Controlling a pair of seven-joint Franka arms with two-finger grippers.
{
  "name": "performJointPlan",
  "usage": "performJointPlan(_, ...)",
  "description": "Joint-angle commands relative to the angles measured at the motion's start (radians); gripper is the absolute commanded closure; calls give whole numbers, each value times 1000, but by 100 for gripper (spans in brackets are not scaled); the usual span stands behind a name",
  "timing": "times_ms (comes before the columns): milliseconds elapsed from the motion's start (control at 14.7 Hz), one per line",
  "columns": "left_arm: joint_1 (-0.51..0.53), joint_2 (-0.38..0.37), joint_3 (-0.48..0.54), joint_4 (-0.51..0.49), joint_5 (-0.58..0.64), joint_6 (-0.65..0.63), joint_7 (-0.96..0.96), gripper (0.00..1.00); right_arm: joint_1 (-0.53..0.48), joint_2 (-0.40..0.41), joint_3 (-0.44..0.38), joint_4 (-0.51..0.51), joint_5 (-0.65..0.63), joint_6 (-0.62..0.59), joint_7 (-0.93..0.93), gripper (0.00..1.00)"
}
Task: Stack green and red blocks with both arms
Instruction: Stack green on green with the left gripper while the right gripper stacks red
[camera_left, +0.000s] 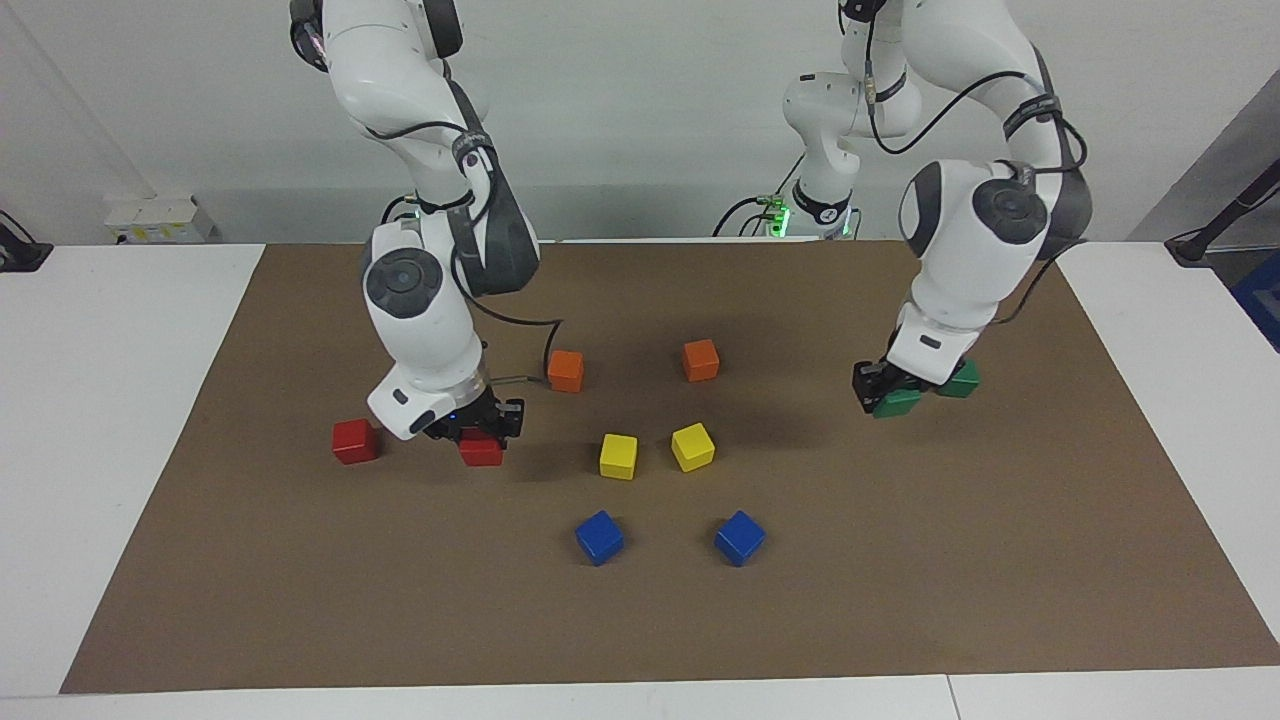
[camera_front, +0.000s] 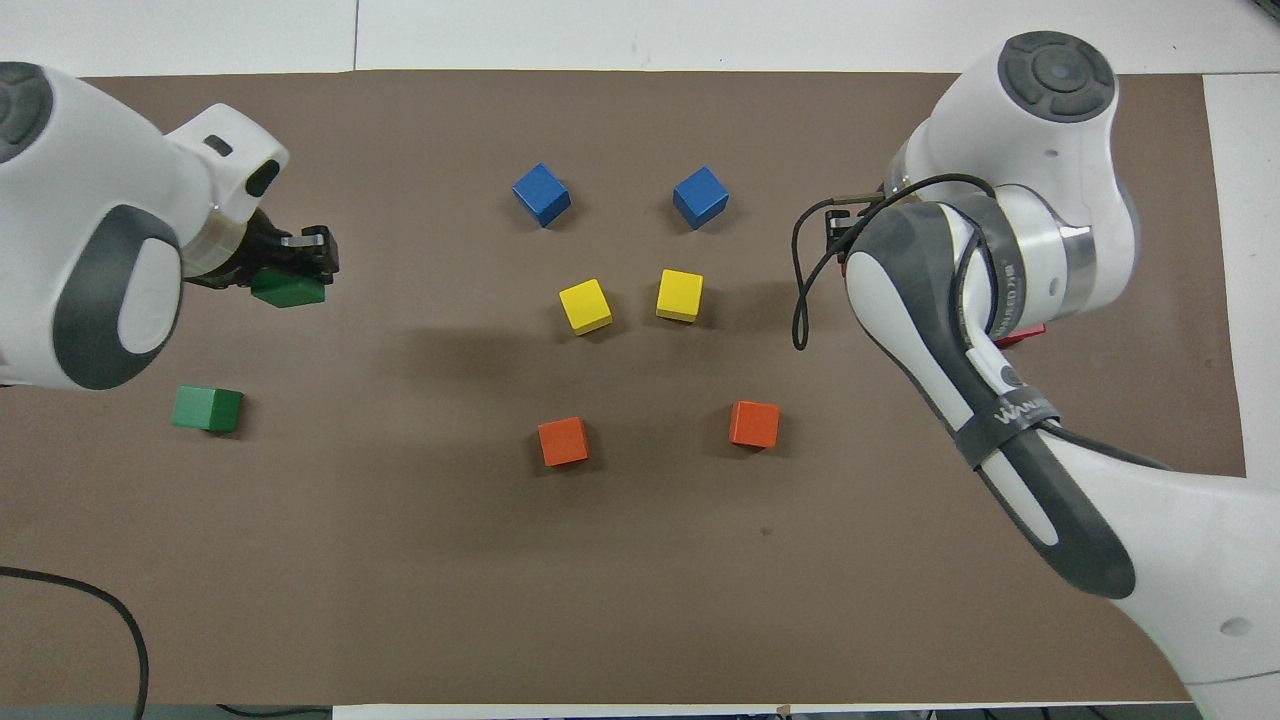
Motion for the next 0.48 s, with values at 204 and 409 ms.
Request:
performJointPlan(204,208,-184,-8,-266,9,60,329,100,-168,-132,10,-97,2,-48,-267,100)
performJointPlan(409,288,-230,-8,-399,9,194,429,100,-212,-229,9,-215,2,-46,-336,100)
